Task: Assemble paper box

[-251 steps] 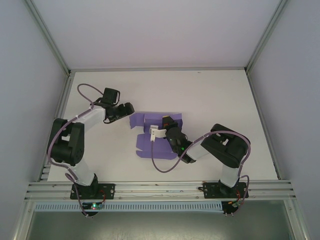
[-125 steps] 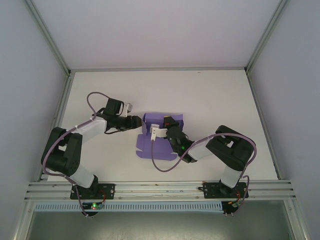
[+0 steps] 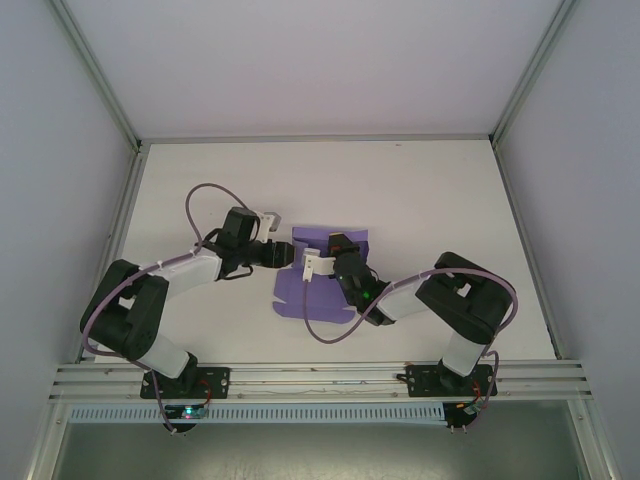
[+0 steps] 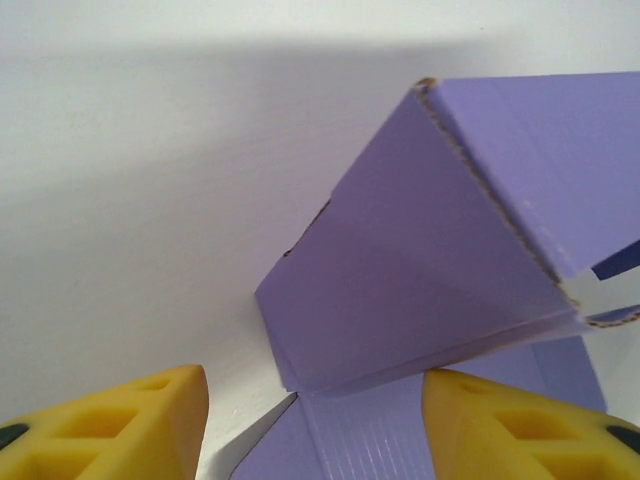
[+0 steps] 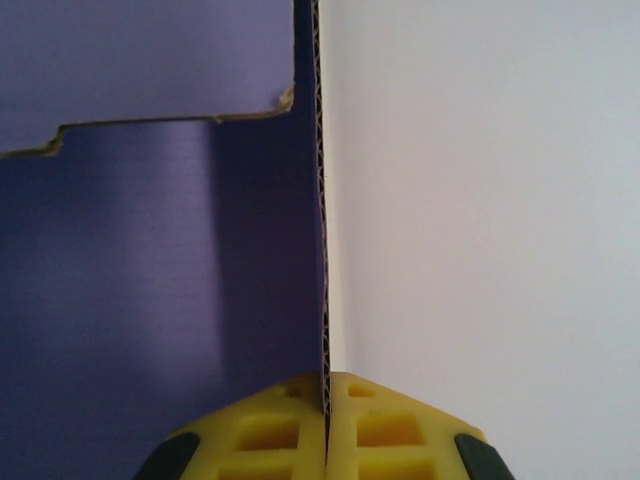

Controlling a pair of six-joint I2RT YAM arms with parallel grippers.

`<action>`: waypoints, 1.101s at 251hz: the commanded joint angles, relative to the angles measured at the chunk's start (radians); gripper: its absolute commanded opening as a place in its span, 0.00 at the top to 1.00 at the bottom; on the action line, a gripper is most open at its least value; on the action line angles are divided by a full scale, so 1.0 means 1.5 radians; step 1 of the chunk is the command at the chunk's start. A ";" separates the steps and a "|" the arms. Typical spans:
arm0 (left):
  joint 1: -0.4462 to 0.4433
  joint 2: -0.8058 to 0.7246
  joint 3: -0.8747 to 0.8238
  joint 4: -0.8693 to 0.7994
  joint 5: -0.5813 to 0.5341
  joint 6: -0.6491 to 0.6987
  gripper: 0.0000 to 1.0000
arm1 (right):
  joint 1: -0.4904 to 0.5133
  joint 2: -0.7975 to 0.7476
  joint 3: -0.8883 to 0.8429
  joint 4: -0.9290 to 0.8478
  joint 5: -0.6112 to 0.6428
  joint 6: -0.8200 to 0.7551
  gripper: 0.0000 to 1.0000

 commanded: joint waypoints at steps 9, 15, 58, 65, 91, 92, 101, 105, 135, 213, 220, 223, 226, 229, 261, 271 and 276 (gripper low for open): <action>-0.027 0.001 -0.022 0.099 -0.013 0.046 0.41 | 0.011 -0.019 0.006 -0.030 -0.014 0.023 1.00; -0.027 0.002 -0.024 0.105 -0.007 0.047 0.42 | 0.011 -0.021 0.006 -0.035 -0.014 0.023 1.00; -0.029 0.010 -0.038 0.152 -0.034 0.044 0.49 | 0.011 -0.032 0.006 -0.052 -0.019 0.032 1.00; -0.029 0.014 -0.036 0.155 -0.036 0.044 0.50 | 0.012 -0.035 0.006 -0.058 -0.021 0.034 1.00; -0.037 0.029 -0.032 0.186 -0.058 0.056 0.52 | 0.014 -0.041 0.008 -0.086 -0.036 0.047 1.00; -0.037 0.030 -0.033 0.189 -0.059 0.057 0.52 | 0.013 -0.041 0.008 -0.087 -0.037 0.047 1.00; -0.040 0.035 -0.039 0.212 -0.070 0.062 0.52 | 0.013 -0.043 0.009 -0.099 -0.045 0.055 1.00; -0.042 0.038 -0.042 0.225 -0.076 0.063 0.52 | 0.013 -0.043 0.009 -0.105 -0.048 0.057 1.00; -0.042 0.060 -0.061 0.295 -0.086 0.069 0.52 | 0.016 -0.046 0.011 -0.145 -0.066 0.078 1.00; -0.059 0.102 -0.043 0.315 -0.160 0.076 0.89 | 0.016 -0.047 0.025 -0.192 -0.063 0.096 1.00; -0.064 0.103 -0.039 0.307 -0.190 0.077 0.97 | 0.016 -0.046 0.025 -0.193 -0.062 0.097 1.00; -0.066 0.103 -0.038 0.303 -0.202 0.077 1.00 | 0.017 -0.047 0.026 -0.193 -0.061 0.097 1.00; -0.069 0.103 -0.038 0.299 -0.215 0.077 1.00 | 0.016 -0.047 0.025 -0.194 -0.061 0.098 1.00; -0.071 0.104 -0.037 0.297 -0.229 0.078 1.00 | 0.017 -0.047 0.026 -0.194 -0.060 0.099 1.00; -0.101 0.109 -0.044 0.300 -0.357 0.070 1.00 | 0.020 -0.047 0.031 -0.195 -0.047 0.114 1.00; -0.109 0.113 -0.050 0.311 -0.393 0.061 1.00 | 0.022 -0.047 0.032 -0.195 -0.045 0.121 1.00; -0.112 0.118 -0.051 0.314 -0.410 0.056 1.00 | 0.022 -0.047 0.033 -0.196 -0.044 0.124 1.00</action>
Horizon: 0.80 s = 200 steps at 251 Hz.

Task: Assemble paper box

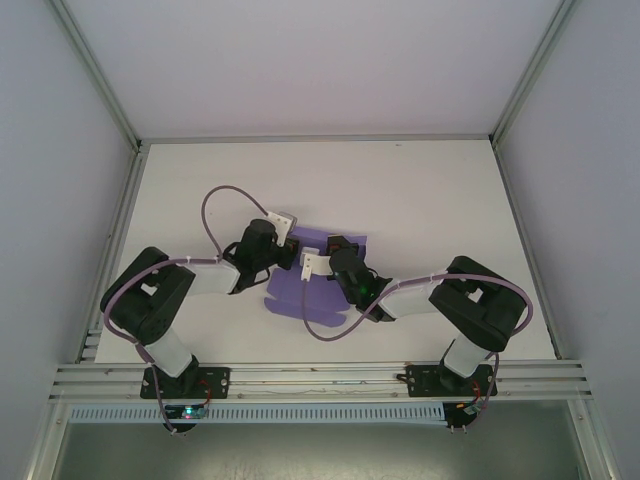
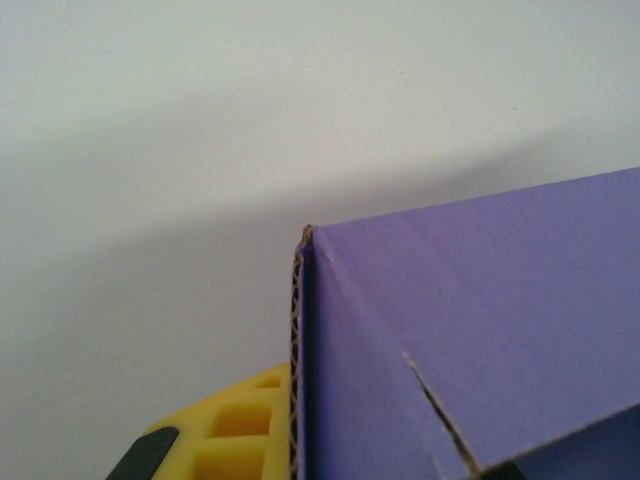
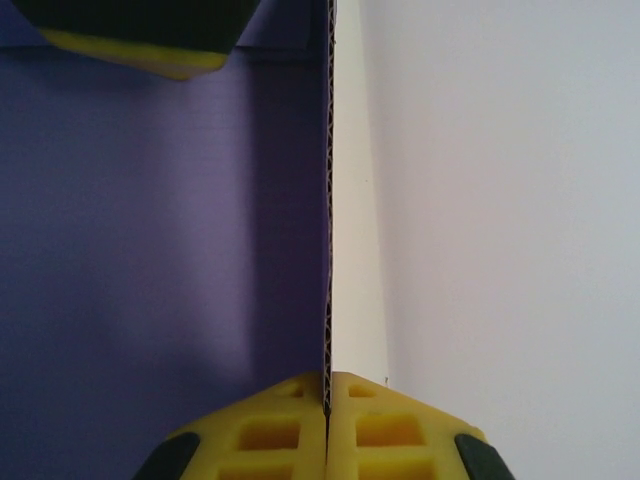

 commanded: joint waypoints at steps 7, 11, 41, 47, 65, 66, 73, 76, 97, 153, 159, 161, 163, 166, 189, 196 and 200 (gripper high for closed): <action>-0.023 0.033 -0.004 0.030 -0.194 -0.032 1.00 | 0.017 -0.001 0.006 -0.048 -0.017 0.039 1.00; -0.025 0.036 -0.004 0.031 -0.214 -0.038 1.00 | 0.017 0.001 0.005 -0.048 -0.017 0.040 1.00; -0.048 0.057 -0.011 0.051 -0.300 -0.049 1.00 | 0.020 0.006 0.008 -0.048 -0.008 0.051 1.00; -0.054 0.062 -0.011 0.055 -0.311 -0.048 1.00 | 0.021 0.007 0.008 -0.047 -0.006 0.054 1.00; -0.068 0.081 -0.007 0.061 -0.343 -0.036 1.00 | 0.022 0.007 0.008 -0.045 -0.003 0.062 1.00; -0.068 0.081 -0.006 0.061 -0.344 -0.036 1.00 | 0.022 0.007 0.008 -0.045 -0.002 0.063 1.00; -0.068 0.086 -0.004 0.055 -0.346 -0.033 1.00 | 0.021 0.007 0.008 -0.045 0.002 0.063 1.00; -0.068 0.087 -0.003 0.049 -0.348 -0.034 1.00 | 0.022 0.008 0.008 -0.044 0.003 0.063 1.00; -0.068 0.087 0.003 0.022 -0.362 -0.045 1.00 | 0.021 0.006 0.007 -0.043 0.007 0.066 1.00; -0.068 0.063 -0.004 0.005 -0.289 -0.036 0.65 | 0.019 0.004 0.008 -0.042 0.008 0.059 1.00; -0.069 0.063 -0.004 0.005 -0.290 -0.037 0.66 | 0.019 0.004 0.009 -0.042 0.009 0.058 1.00; -0.068 0.063 -0.005 0.005 -0.290 -0.038 0.66 | 0.019 0.004 0.009 -0.043 0.009 0.058 1.00; -0.068 0.063 -0.005 0.005 -0.290 -0.038 0.66 | 0.019 0.004 0.010 -0.043 0.009 0.058 1.00; -0.068 0.064 -0.005 0.005 -0.291 -0.037 0.67 | 0.019 0.004 0.010 -0.043 0.009 0.057 1.00; -0.067 0.071 0.001 0.004 -0.306 -0.035 0.93 | 0.019 0.004 0.011 -0.047 0.005 0.054 1.00; -0.068 0.072 0.004 0.004 -0.312 -0.034 1.00 | 0.019 0.003 0.011 -0.047 0.004 0.052 1.00; -0.067 0.072 0.006 0.004 -0.313 -0.035 1.00 | 0.019 0.003 0.011 -0.047 0.003 0.052 1.00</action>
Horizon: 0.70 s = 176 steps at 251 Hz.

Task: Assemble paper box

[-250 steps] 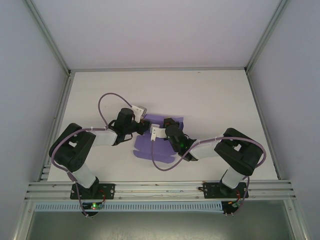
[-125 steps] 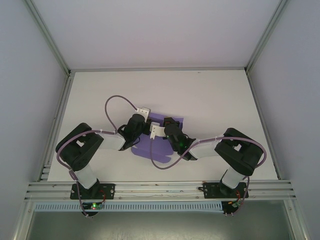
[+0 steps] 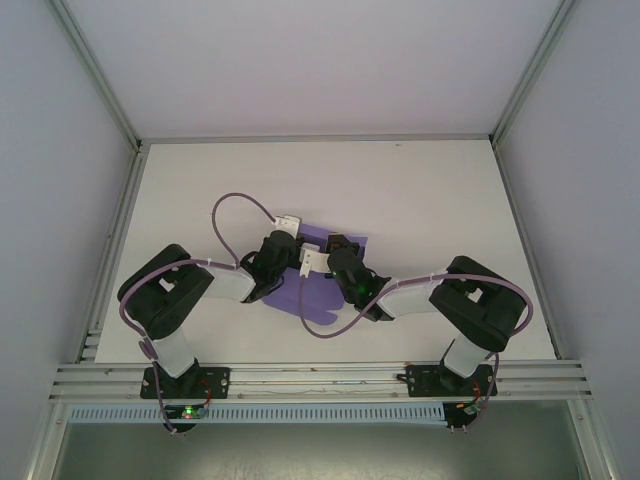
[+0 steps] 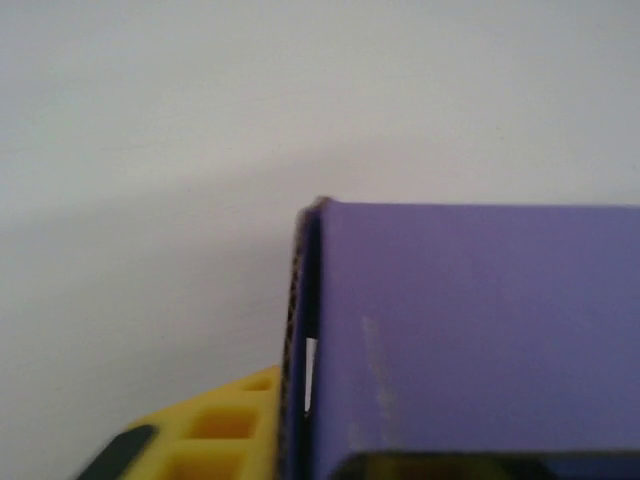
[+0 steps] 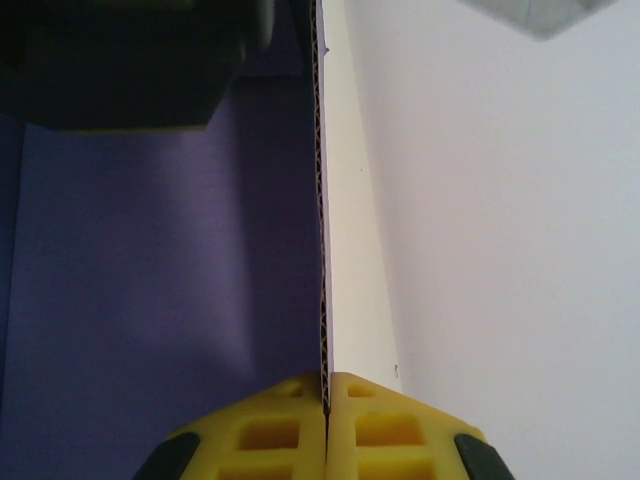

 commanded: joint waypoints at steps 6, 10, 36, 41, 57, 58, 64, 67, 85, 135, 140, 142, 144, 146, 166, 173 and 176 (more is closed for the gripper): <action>0.016 0.017 0.002 -0.074 -0.061 -0.001 1.00 | 0.014 0.003 -0.001 -0.035 -0.020 0.008 1.00; 0.015 0.018 0.005 -0.079 -0.059 0.002 1.00 | 0.014 0.002 0.000 -0.036 -0.019 0.007 1.00; 0.014 0.016 -0.003 -0.077 -0.109 -0.008 1.00 | 0.013 -0.003 0.000 -0.039 -0.017 0.012 1.00; 0.015 0.016 -0.009 -0.067 -0.121 -0.009 1.00 | 0.013 -0.005 0.000 -0.042 -0.018 0.015 1.00; 0.014 0.015 -0.021 -0.045 -0.161 -0.011 1.00 | 0.012 -0.009 0.002 -0.051 -0.022 0.024 1.00; 0.015 0.015 -0.021 -0.046 -0.162 -0.012 1.00 | 0.012 -0.009 0.002 -0.051 -0.022 0.024 1.00; 0.015 0.016 -0.021 -0.046 -0.165 -0.008 1.00 | 0.012 -0.009 0.002 -0.055 -0.023 0.027 1.00; 0.015 0.016 -0.020 -0.048 -0.163 -0.005 1.00 | 0.013 -0.010 0.002 -0.057 -0.022 0.029 1.00; 0.015 0.017 -0.006 -0.079 -0.141 0.006 1.00 | 0.012 -0.009 0.002 -0.060 -0.022 0.031 1.00; 0.015 -0.030 0.015 -0.155 -0.047 -0.005 0.72 | 0.011 -0.009 0.006 -0.069 -0.014 0.027 1.00; 0.014 -0.042 0.014 -0.163 -0.040 -0.008 0.66 | 0.010 -0.010 0.006 -0.070 -0.013 0.025 1.00; 0.015 -0.047 0.014 -0.166 -0.038 -0.008 0.64 | 0.011 -0.010 0.007 -0.069 -0.013 0.025 1.00; 0.014 -0.051 0.014 -0.169 -0.034 -0.008 0.62 | 0.010 -0.011 0.007 -0.070 -0.013 0.024 1.00; 0.014 -0.055 0.013 -0.173 -0.031 -0.008 0.61 | 0.011 -0.010 0.007 -0.070 -0.012 0.023 1.00; 0.015 -0.102 0.011 -0.208 -0.014 -0.017 0.49 | 0.008 -0.011 0.008 -0.069 -0.011 0.017 1.00; 0.014 -0.117 0.009 -0.219 -0.008 -0.020 0.49 | 0.006 -0.013 0.009 -0.069 -0.011 0.017 1.00; 0.014 -0.122 0.007 -0.222 -0.004 -0.021 0.49 | 0.006 -0.013 0.010 -0.069 -0.011 0.017 1.00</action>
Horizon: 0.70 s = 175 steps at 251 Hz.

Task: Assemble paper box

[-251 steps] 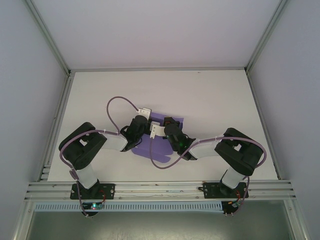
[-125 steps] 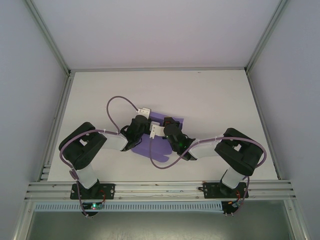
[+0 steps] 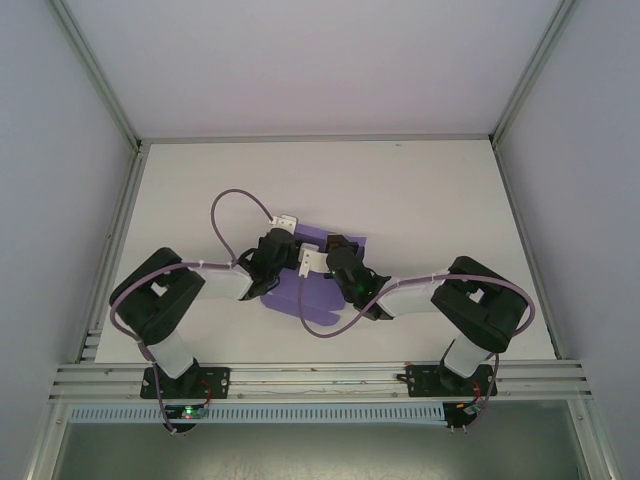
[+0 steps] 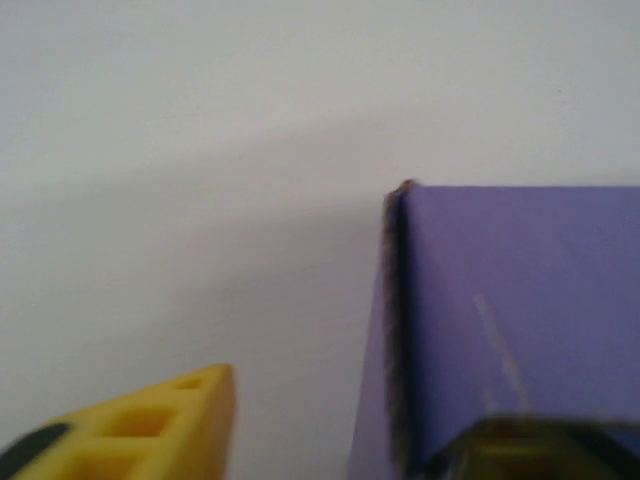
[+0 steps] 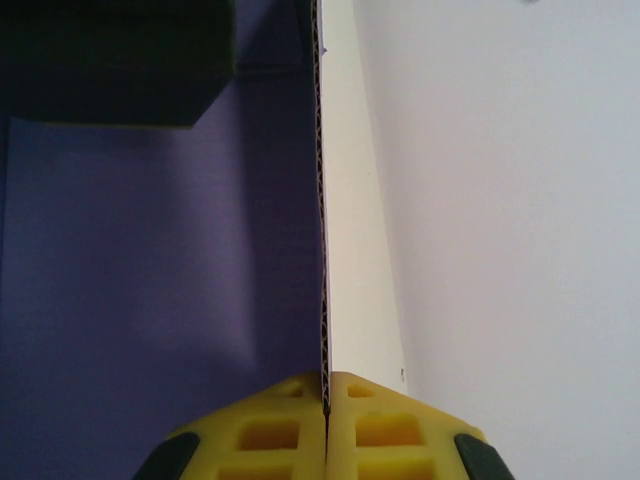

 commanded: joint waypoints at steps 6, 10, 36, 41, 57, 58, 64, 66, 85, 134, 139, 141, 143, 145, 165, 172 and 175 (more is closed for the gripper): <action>0.009 -0.078 -0.009 -0.099 0.026 -0.017 0.48 | 0.006 -0.007 0.001 -0.041 -0.002 0.011 1.00; 0.008 -0.085 -0.011 -0.101 0.033 -0.018 0.46 | 0.006 -0.007 0.001 -0.040 -0.002 0.011 1.00; 0.009 -0.113 -0.032 -0.102 0.063 -0.031 0.42 | 0.006 -0.006 0.003 -0.040 -0.002 0.011 1.00; 0.009 -0.114 -0.034 -0.102 0.066 -0.033 0.42 | 0.006 -0.006 0.003 -0.040 -0.002 0.012 1.00; 0.008 -0.112 -0.037 -0.102 0.072 -0.038 0.42 | 0.007 -0.005 0.003 -0.038 -0.002 0.016 1.00; 0.008 -0.112 -0.037 -0.102 0.072 -0.038 0.42 | 0.006 -0.005 0.003 -0.039 -0.002 0.016 1.00; 0.009 -0.108 -0.035 -0.102 0.070 -0.040 0.43 | 0.006 -0.005 0.003 -0.038 -0.002 0.016 1.00; 0.008 -0.107 -0.036 -0.101 0.069 -0.041 0.44 | 0.006 -0.005 0.003 -0.038 -0.002 0.016 1.00; 0.009 -0.089 -0.030 -0.100 0.064 -0.043 0.47 | 0.007 -0.005 0.004 -0.037 -0.004 0.019 1.00; 0.008 -0.037 0.001 -0.082 0.075 -0.050 0.58 | 0.008 -0.005 0.003 -0.037 -0.008 0.022 1.00; 0.009 -0.033 0.005 -0.079 0.076 -0.051 0.60 | 0.007 -0.009 0.003 -0.036 -0.009 0.022 1.00; 0.009 -0.031 0.006 -0.078 0.077 -0.052 0.60 | 0.008 -0.008 0.003 -0.037 -0.010 0.023 1.00; 0.009 -0.029 0.008 -0.077 0.078 -0.052 0.62 | 0.008 -0.007 0.002 -0.037 -0.010 0.023 1.00; 0.008 -0.027 0.010 -0.077 0.078 -0.052 0.63 | 0.008 -0.008 0.002 -0.037 -0.011 0.024 1.00; 0.008 -0.008 0.024 -0.065 0.080 -0.050 0.79 | 0.007 -0.011 0.002 -0.037 -0.012 0.031 1.00; 0.008 -0.002 0.028 -0.064 0.075 -0.051 0.86 | 0.008 -0.013 0.002 -0.037 -0.012 0.032 1.00; 0.008 -0.001 0.030 -0.064 0.071 -0.053 0.89 | 0.008 -0.014 0.002 -0.037 -0.013 0.035 1.00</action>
